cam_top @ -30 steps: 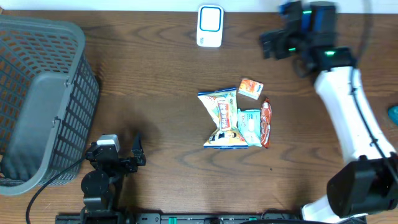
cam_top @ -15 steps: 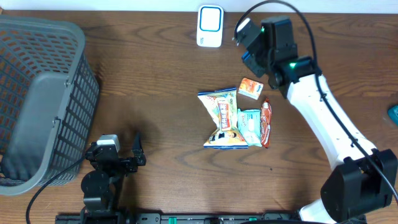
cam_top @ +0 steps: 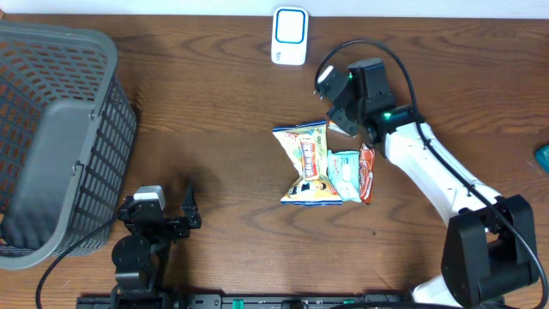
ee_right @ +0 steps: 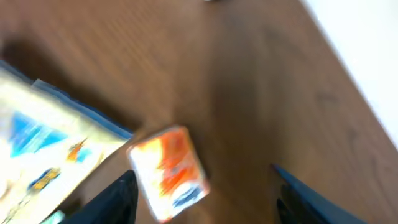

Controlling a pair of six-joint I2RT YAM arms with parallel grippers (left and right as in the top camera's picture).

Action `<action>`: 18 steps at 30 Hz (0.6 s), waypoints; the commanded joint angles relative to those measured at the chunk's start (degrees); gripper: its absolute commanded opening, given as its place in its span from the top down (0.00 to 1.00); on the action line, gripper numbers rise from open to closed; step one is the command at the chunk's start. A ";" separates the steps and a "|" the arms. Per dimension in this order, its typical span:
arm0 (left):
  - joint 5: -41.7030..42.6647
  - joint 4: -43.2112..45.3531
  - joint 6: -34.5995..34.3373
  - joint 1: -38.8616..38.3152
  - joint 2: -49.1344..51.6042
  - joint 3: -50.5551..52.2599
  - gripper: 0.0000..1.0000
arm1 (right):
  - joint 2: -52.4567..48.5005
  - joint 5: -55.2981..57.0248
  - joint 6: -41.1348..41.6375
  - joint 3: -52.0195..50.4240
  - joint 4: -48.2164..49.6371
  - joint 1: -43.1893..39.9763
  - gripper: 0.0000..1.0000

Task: Scan the item barcode
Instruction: 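Reach the right gripper back to the orange box beside the snack bag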

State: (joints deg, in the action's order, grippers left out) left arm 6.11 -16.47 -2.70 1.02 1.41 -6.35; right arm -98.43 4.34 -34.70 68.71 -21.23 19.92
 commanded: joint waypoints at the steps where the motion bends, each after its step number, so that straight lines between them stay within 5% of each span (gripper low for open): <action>1: 0.76 -1.46 0.98 0.20 -0.04 0.83 0.02 | 0.09 0.04 -1.01 -1.03 -1.57 2.60 0.41; 18: 0.76 -1.46 0.96 0.20 -0.04 0.83 0.02 | 0.70 8.87 -10.40 -19.89 17.90 4.39 0.40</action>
State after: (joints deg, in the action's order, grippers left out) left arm 6.11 -16.47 -2.70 1.04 1.41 -6.35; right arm -98.43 10.72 -42.35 50.63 -5.89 24.14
